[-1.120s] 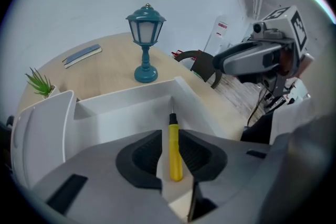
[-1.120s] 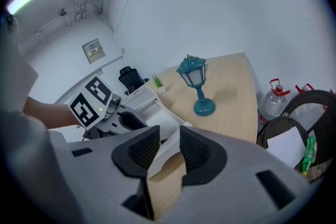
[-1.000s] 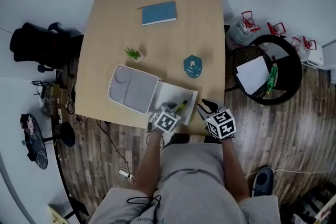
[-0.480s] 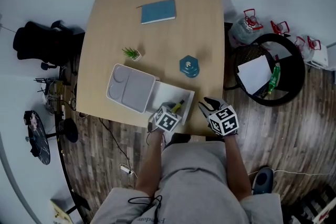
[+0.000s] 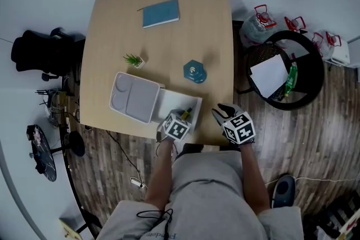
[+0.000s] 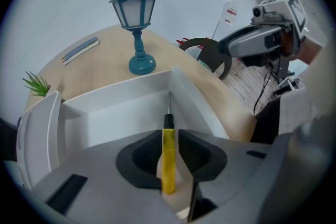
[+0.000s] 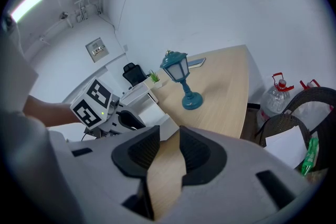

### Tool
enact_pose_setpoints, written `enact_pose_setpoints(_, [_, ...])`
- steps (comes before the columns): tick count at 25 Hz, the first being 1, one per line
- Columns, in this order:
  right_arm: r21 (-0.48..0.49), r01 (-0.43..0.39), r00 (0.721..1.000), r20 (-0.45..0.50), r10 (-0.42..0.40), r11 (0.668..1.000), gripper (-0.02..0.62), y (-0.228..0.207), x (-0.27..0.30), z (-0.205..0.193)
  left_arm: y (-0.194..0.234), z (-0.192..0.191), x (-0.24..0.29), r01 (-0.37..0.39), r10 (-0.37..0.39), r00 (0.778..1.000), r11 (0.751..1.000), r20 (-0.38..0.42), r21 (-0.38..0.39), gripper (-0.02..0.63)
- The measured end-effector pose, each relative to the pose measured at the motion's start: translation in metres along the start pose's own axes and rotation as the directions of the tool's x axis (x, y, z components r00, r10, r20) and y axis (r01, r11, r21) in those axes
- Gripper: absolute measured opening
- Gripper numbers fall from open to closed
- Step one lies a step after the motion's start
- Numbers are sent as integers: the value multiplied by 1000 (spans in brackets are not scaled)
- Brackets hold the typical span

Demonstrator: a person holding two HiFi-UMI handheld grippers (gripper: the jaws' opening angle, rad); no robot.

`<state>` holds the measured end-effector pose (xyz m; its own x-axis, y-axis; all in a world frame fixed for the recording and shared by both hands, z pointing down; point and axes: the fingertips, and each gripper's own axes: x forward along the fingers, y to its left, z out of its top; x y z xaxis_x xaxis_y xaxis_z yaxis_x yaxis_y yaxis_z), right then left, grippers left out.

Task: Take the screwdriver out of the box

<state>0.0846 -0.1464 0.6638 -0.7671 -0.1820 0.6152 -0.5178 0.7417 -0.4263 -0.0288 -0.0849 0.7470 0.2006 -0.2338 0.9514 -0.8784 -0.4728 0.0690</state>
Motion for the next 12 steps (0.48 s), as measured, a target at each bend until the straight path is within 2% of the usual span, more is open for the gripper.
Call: enact_pose_setpoints(12, [35, 15, 1000, 16, -16, 999, 120, -10, -8, 0, -4, 5, 5, 13, -12, 999, 999, -39, 36, 91])
